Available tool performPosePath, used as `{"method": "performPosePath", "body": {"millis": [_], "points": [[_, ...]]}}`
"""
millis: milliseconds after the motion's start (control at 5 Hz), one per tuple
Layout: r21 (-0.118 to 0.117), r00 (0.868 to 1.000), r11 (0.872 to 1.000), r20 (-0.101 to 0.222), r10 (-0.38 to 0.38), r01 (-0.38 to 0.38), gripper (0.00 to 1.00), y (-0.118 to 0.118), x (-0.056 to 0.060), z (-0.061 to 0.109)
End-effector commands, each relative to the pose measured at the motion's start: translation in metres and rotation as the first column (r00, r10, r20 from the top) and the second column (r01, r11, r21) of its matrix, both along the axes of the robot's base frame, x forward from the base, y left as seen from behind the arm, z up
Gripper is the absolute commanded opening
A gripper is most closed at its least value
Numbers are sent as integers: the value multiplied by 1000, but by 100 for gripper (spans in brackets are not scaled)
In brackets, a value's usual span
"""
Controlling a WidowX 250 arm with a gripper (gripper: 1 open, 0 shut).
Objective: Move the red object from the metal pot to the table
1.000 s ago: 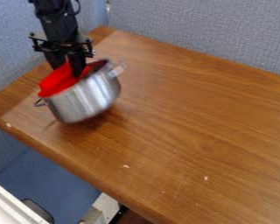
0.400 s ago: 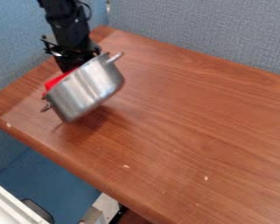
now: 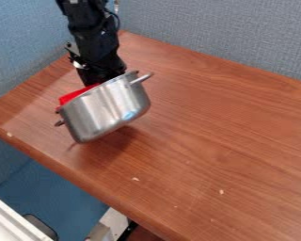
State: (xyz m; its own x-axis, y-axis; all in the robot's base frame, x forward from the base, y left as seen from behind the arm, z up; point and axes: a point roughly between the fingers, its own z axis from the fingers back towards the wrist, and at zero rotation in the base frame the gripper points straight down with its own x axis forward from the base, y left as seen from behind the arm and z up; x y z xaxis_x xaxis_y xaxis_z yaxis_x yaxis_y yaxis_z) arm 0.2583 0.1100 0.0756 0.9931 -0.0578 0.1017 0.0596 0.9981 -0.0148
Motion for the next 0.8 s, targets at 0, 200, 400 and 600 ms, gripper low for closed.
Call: {"method": "performPosePath", "body": {"millis": [0, 200, 400, 600], "points": [[-44, 996, 999, -85, -19, 15, 0, 3, -18, -25], [-62, 994, 998, -103, -21, 15, 0, 5, -25, -37], [-73, 991, 996, -119, -64, 55, 0, -1, -29, -44], [-81, 985, 992, -134, -110, 99, 0, -7, -34, -52]]}}
